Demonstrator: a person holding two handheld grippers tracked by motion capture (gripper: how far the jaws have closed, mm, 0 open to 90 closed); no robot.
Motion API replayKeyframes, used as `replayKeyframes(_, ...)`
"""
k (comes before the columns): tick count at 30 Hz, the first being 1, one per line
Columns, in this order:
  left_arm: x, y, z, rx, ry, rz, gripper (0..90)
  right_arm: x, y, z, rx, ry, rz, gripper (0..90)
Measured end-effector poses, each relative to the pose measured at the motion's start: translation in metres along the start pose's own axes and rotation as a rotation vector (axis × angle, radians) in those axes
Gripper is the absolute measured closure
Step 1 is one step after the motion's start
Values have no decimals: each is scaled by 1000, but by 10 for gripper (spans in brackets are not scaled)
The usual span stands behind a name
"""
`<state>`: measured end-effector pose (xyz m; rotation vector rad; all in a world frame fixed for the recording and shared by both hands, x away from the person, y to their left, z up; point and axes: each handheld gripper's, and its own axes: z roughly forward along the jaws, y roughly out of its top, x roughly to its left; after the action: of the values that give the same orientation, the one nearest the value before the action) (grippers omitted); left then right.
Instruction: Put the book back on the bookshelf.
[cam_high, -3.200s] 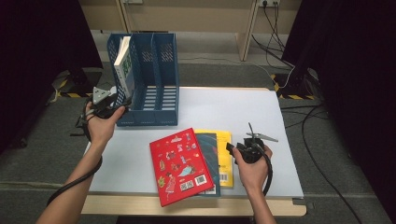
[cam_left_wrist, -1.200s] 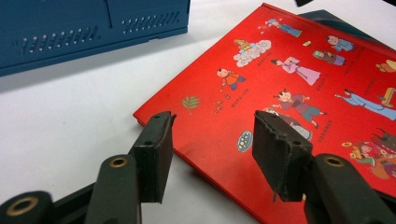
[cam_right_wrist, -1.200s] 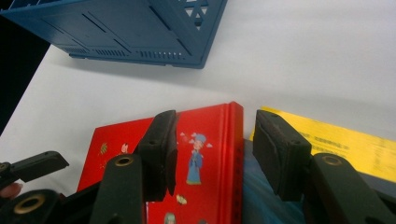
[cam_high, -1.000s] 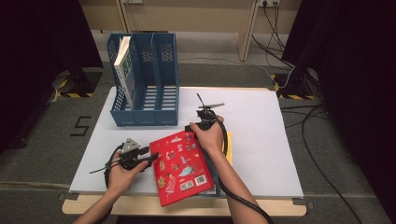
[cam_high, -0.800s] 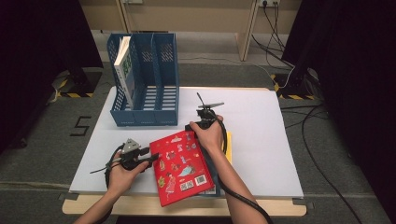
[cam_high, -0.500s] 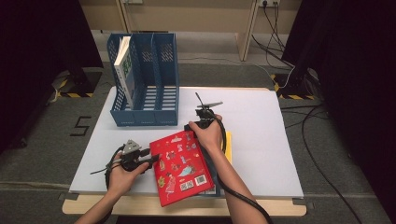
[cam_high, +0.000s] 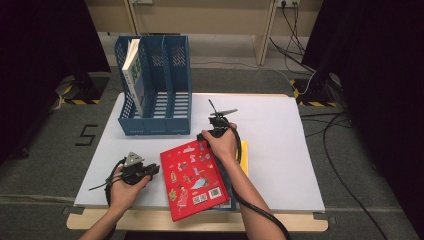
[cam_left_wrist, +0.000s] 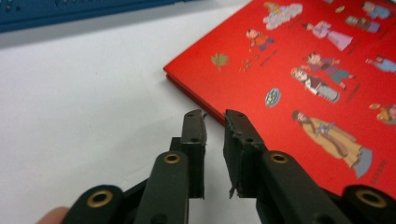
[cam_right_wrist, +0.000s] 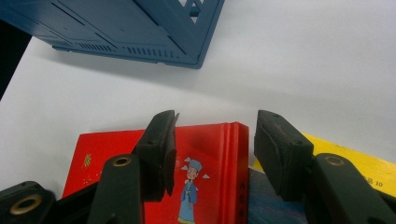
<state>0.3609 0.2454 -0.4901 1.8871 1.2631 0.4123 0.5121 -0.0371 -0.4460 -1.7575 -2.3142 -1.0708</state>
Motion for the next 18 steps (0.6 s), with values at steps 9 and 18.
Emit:
replayKeyframes(9,-8,1,10,37,-5,33,818,-4,0,5,31,7,6,479)
replayKeyframes(18,-9,3,13,51,6,47,826,-5,1,12,57,55,28,500)
